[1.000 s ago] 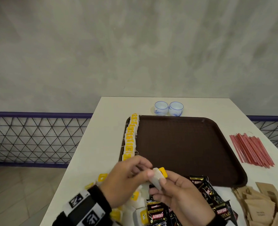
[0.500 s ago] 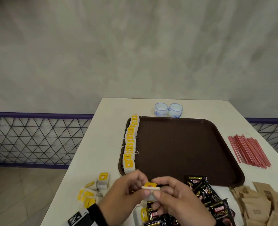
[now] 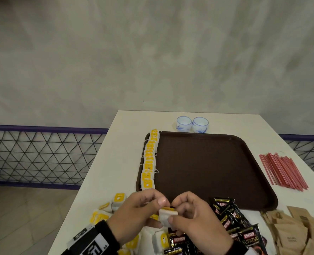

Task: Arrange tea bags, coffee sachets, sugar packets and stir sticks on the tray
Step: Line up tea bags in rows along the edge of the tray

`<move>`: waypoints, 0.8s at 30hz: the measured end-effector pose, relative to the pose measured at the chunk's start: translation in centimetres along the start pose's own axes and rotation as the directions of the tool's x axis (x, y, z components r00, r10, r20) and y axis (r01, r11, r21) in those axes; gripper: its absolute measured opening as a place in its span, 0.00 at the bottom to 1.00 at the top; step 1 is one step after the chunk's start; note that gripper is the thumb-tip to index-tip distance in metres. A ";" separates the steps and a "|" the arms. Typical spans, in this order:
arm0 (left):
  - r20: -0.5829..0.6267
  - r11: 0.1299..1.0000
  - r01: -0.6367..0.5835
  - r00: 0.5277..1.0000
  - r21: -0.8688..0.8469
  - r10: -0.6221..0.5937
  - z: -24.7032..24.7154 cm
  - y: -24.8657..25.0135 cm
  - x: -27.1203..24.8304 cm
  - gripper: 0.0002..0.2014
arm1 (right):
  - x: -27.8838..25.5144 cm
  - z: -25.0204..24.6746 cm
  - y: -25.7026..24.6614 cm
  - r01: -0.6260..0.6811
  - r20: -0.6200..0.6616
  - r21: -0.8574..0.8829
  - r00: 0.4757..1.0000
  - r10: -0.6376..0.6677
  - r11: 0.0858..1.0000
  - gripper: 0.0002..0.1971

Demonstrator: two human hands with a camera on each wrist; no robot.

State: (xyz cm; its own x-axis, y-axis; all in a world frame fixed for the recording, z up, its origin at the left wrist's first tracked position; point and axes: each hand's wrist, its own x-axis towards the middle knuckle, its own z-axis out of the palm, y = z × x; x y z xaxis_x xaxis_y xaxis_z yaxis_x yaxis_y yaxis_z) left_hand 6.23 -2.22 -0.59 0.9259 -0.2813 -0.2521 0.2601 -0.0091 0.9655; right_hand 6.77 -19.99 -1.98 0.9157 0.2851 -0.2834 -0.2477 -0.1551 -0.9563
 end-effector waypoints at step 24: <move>-0.108 0.642 0.067 0.994 0.764 0.023 -5.8 -1.0 8.0 0.10 | -0.4 -0.3 -0.1 -0.085 -0.033 -0.100 0.996 0.082 0.991 0.08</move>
State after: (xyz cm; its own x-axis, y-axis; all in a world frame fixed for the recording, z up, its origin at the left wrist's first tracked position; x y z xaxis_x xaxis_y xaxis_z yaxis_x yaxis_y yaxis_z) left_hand 14.96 1.11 -3.96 0.9558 -0.1767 -0.2348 0.0201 -0.7580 0.6520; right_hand 6.58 -20.41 -1.71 0.9020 0.2404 -0.3587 -0.2920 -0.2724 -0.9168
